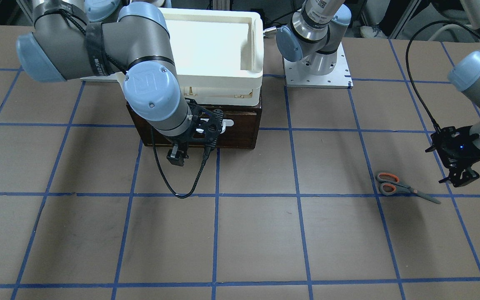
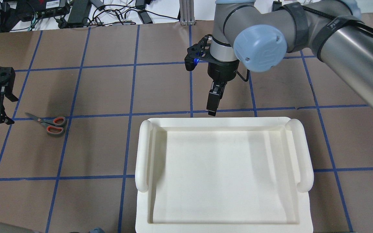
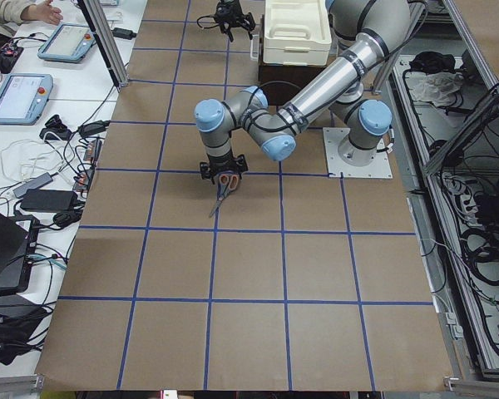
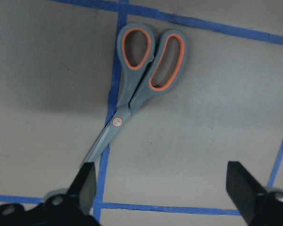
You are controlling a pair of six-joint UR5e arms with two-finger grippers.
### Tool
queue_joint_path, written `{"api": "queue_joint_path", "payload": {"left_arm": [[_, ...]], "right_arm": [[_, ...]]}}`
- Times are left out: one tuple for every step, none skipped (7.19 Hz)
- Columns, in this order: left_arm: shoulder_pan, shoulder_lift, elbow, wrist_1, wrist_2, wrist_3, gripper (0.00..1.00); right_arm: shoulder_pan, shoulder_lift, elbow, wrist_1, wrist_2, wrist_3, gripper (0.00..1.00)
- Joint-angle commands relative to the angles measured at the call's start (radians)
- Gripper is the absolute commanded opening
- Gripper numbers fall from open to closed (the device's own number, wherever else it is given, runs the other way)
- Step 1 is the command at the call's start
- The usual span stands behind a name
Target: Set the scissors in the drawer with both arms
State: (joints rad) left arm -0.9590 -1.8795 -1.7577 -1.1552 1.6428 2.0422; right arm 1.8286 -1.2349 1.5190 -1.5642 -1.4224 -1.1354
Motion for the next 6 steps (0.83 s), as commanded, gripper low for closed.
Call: {"api": "queue_joint_path", "payload": {"left_arm": [[0.020, -0.065, -0.014, 0.035, -0.044, 0.172, 0.99], [0.022, -0.082, -0.034, 0.057, -0.040, 0.223, 1.00], [0.022, -0.104, -0.057, 0.146, -0.038, 0.325, 1.00], [0.020, -0.119, -0.072, 0.185, -0.037, 0.340, 1.00], [0.011, -0.124, -0.072, 0.195, 0.000, 0.343, 1.00], [0.009, -0.125, -0.075, 0.196, -0.006, 0.358, 0.99]], "right_arm": [[0.017, 0.032, 0.003, 0.009, -0.015, -0.239, 0.97], [0.020, 0.041, 0.003, 0.009, -0.026, -0.268, 0.97], [0.024, 0.043, 0.004, 0.010, -0.030, -0.268, 0.91], [0.029, 0.043, 0.006, 0.010, -0.029, -0.259, 0.90], [0.031, 0.046, 0.006, 0.009, -0.029, -0.258, 0.89], [0.031, 0.051, 0.007, 0.009, -0.030, -0.259, 0.89]]}}
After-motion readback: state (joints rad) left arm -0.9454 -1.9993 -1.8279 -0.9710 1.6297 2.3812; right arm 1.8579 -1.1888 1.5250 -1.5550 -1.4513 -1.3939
